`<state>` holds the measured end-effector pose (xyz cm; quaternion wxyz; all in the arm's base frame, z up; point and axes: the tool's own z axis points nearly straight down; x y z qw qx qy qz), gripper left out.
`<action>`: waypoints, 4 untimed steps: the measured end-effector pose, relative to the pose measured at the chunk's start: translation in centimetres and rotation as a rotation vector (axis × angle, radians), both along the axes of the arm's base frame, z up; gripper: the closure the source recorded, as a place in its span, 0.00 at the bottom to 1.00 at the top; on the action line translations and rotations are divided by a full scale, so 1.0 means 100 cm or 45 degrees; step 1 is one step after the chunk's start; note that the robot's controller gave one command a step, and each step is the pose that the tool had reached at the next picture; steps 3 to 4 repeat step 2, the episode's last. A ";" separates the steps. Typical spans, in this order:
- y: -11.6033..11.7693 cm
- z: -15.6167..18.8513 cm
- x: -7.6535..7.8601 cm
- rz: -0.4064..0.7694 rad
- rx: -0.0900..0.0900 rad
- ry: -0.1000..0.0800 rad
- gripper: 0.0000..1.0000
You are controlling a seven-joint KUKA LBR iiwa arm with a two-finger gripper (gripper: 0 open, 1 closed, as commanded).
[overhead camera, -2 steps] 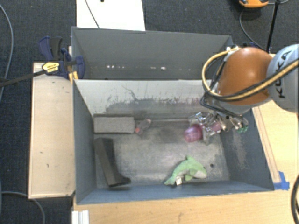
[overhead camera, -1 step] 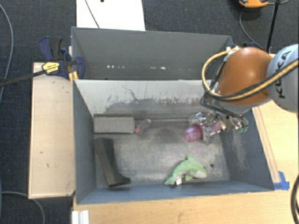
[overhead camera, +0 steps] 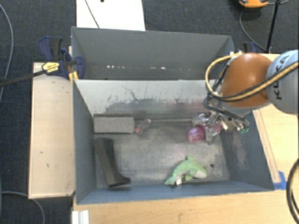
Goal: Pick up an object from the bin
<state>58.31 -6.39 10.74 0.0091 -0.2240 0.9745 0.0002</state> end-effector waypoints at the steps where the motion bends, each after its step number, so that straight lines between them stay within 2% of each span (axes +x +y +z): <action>1: -0.018 0.009 -0.025 0.145 0.005 0.029 1.00; 2: -0.029 0.040 -0.019 0.475 -0.013 -0.005 1.00; 4: -0.029 0.040 -0.019 0.475 -0.013 -0.005 1.00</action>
Offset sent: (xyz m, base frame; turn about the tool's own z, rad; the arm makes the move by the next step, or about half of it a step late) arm -0.0078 -0.0417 -0.0171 -0.9060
